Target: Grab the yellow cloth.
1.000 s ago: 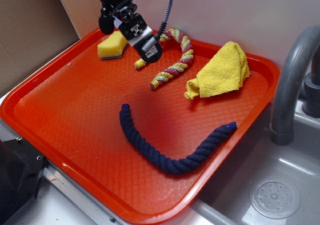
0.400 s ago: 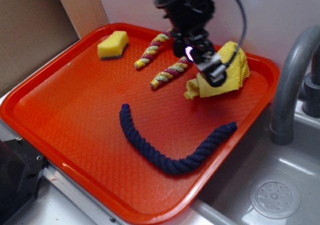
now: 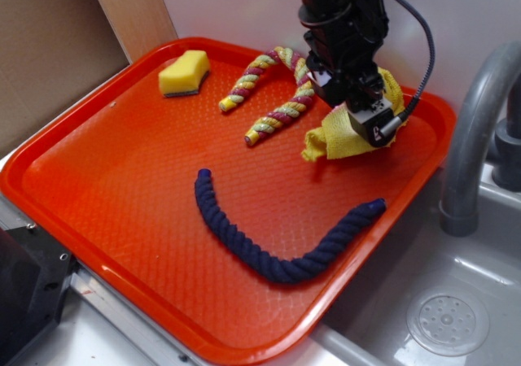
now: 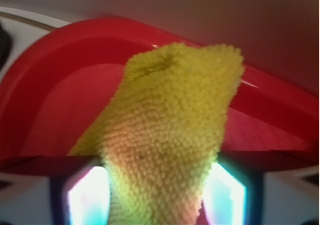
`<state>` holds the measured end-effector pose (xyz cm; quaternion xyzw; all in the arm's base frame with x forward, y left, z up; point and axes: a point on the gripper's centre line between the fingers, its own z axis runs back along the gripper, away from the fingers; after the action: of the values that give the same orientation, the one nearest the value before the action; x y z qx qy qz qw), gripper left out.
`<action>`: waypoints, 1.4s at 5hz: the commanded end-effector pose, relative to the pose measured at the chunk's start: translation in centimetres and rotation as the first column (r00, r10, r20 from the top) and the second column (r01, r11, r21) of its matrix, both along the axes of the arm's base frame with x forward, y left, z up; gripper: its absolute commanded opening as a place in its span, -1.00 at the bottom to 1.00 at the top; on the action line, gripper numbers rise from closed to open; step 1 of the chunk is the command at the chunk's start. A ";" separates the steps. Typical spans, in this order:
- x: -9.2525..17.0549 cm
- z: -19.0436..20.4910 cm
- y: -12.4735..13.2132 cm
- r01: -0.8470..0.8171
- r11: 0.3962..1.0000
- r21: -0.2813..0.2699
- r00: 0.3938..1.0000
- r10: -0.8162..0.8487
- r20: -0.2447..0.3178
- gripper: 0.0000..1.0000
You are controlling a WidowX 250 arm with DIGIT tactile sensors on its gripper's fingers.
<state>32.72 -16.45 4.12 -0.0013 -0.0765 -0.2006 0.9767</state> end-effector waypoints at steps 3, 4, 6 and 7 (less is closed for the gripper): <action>0.2 1.9 -0.9 -0.079 0.996 0.037 0.997 0.080 -0.011 -1.00; -2.3 6.0 2.3 -0.151 0.988 0.021 0.988 0.152 -0.041 -1.00; -9.6 15.8 9.6 -0.391 0.920 -0.029 0.918 0.388 -0.078 -1.00; -11.7 18.9 12.9 -0.461 0.884 -0.075 0.887 0.461 -0.017 -1.00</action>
<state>21.18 -2.29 21.52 -0.0157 -0.0528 0.0406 0.9977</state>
